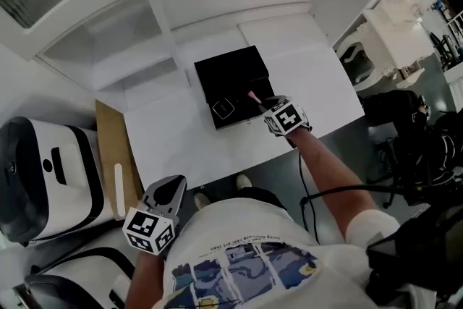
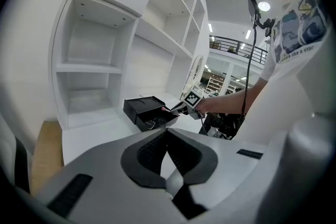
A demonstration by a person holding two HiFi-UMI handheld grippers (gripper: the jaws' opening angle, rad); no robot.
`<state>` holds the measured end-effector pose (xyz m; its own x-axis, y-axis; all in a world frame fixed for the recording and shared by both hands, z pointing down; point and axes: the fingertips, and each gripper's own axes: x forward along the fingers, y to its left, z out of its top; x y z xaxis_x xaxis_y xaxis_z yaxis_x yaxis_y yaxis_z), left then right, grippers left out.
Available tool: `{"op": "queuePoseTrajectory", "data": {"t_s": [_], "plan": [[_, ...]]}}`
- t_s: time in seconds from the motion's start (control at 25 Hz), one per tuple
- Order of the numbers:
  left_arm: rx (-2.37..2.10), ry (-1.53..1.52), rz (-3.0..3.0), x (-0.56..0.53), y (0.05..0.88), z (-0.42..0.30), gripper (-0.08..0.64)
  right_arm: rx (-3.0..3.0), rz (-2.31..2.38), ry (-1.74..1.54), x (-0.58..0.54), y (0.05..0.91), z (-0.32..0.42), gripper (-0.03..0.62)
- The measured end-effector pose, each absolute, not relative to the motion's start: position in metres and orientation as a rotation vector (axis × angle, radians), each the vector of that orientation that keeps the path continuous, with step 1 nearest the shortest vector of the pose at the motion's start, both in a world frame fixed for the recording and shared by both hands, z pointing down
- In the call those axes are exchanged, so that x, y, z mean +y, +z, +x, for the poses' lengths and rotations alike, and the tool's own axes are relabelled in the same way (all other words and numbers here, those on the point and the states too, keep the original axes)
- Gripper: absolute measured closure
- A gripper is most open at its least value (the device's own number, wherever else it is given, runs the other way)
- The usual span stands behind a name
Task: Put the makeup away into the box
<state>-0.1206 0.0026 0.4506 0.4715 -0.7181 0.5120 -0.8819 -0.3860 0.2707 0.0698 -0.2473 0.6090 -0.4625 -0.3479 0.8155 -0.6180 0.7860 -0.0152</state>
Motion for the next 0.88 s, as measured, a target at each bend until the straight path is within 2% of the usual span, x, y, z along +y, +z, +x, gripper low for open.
{"op": "queuePoseTrajectory", "data": {"t_s": [0.88], "plan": [[-1.534, 0.405, 2.039, 0.015, 0.449, -0.139, 0.546, -1.829, 0.657, 0.327, -0.300, 0.665, 0.058, 0.528]]}}
